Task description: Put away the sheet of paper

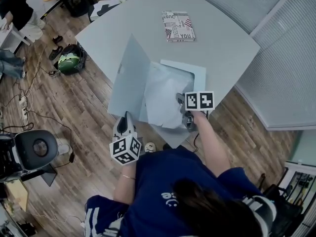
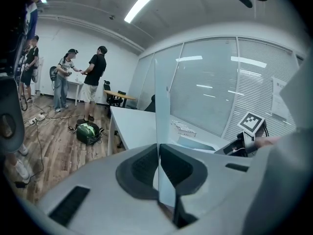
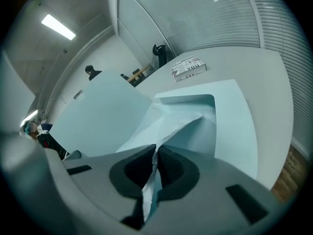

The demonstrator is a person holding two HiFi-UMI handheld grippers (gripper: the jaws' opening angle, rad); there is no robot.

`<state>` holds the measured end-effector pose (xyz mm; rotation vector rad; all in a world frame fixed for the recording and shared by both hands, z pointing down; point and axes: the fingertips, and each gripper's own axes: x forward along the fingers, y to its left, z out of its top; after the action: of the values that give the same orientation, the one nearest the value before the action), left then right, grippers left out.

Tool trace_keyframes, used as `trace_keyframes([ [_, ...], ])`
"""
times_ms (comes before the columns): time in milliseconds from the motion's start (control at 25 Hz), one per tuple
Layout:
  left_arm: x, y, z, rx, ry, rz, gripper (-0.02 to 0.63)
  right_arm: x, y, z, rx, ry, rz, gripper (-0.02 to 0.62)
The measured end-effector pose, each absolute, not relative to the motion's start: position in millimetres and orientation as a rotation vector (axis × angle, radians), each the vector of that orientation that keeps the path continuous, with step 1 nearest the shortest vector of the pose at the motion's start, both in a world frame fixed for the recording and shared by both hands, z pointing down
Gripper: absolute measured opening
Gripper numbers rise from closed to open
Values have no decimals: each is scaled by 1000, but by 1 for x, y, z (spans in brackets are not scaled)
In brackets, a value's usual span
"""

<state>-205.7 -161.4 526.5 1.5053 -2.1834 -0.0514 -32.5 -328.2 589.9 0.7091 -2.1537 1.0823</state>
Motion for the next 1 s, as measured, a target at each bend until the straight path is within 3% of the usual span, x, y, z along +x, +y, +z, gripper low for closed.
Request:
trace_keyframes([
  [1000,-200,-163,525,1502,-2208,3,18,-25,-400,616,1139,-2001,1131,8],
])
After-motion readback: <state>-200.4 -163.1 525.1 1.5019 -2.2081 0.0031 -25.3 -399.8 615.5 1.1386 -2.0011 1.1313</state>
